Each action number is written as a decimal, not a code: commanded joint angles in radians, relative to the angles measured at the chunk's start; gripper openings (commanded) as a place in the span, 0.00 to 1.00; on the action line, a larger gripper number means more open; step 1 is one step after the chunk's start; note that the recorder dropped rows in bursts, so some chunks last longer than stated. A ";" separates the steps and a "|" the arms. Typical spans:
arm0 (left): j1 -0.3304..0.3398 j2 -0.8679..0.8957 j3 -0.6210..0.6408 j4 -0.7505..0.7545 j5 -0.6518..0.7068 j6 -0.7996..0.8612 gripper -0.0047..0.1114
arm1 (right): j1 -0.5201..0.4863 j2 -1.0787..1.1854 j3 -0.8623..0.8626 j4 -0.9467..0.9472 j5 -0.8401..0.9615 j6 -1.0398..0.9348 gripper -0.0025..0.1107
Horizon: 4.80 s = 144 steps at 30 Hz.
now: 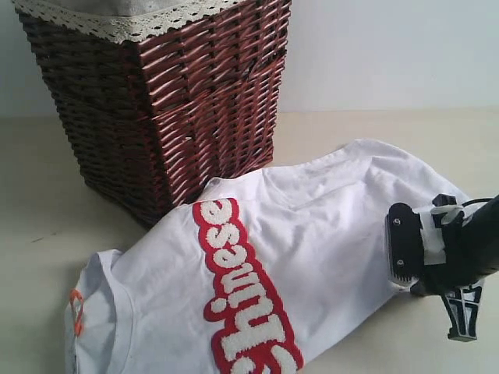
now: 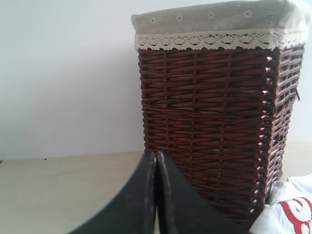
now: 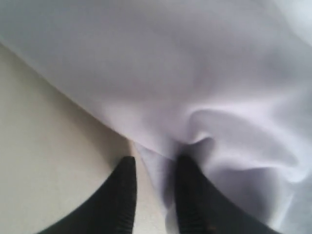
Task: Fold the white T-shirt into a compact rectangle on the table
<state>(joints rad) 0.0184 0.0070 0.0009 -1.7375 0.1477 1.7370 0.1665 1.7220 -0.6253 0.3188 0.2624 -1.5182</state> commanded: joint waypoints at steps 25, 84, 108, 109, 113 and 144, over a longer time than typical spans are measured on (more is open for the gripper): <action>0.002 -0.007 -0.001 -0.007 0.004 -0.002 0.04 | -0.003 -0.443 -0.002 -0.005 0.803 -0.189 0.02; 0.002 -0.007 -0.001 -0.007 0.004 -0.002 0.04 | -0.003 -0.301 0.121 0.057 0.512 0.135 0.43; 0.002 -0.007 -0.001 -0.007 0.004 -0.002 0.04 | -0.003 -0.211 0.121 -0.115 0.545 0.132 0.02; 0.002 -0.007 -0.001 -0.007 0.004 -0.002 0.04 | -0.003 -0.228 0.121 -0.141 0.597 0.128 0.02; 0.002 -0.007 -0.001 -0.007 0.004 -0.002 0.04 | -0.003 -0.302 0.119 -0.271 0.827 0.092 0.02; 0.002 -0.007 -0.001 -0.007 0.004 -0.002 0.04 | -0.003 -0.453 0.119 -0.689 0.108 0.809 0.30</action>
<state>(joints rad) 0.0184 0.0070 0.0009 -1.7375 0.1477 1.7370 0.1665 1.1892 -0.5063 -0.3504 0.4393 -0.9135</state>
